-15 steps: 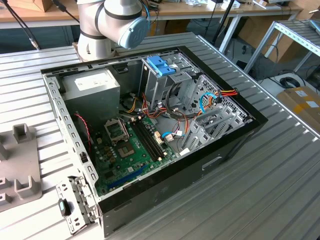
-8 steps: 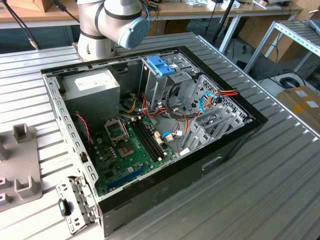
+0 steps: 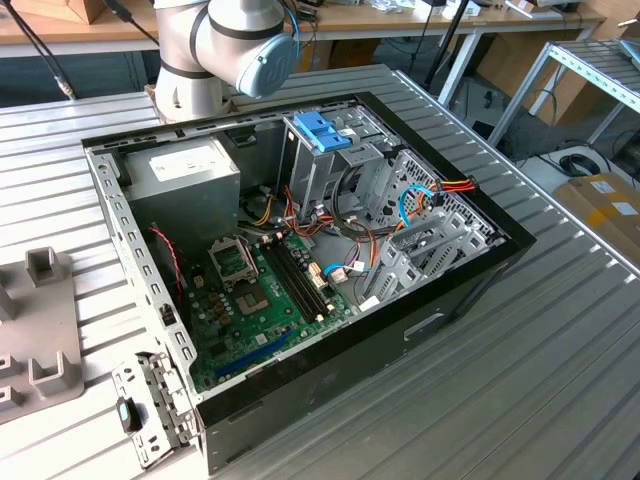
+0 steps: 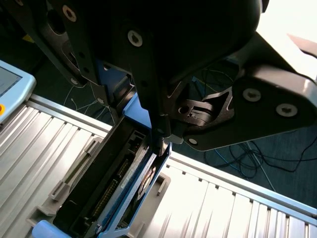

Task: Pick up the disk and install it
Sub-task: 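Pick up the disk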

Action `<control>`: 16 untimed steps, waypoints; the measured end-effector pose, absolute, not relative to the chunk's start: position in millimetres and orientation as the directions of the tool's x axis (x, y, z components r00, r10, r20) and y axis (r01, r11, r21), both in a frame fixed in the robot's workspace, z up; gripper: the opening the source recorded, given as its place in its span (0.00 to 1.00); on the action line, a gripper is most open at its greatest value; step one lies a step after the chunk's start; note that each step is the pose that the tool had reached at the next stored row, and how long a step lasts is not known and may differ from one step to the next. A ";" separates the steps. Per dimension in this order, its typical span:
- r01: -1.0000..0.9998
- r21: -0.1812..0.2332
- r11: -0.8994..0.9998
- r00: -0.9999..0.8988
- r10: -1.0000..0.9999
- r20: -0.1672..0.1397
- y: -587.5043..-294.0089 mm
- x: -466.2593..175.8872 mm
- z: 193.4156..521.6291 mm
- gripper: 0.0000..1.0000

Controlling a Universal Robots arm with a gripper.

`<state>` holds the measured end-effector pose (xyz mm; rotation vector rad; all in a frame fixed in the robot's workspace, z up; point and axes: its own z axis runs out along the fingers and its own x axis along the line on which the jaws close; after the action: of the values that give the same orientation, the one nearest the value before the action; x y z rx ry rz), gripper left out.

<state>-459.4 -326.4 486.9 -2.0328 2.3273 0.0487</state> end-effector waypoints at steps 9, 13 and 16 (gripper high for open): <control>-0.991 -0.010 0.135 -0.134 -0.989 -0.059 -326.4 -459.4 490.2 0.37; -0.991 -0.010 0.135 -0.134 -0.989 -0.059 -326.4 -459.4 491.9 0.37; -0.991 -0.010 0.135 -0.134 -0.989 -0.059 -326.4 -459.3 493.2 0.37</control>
<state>-459.3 -326.4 493.2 -2.0328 2.3273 0.0487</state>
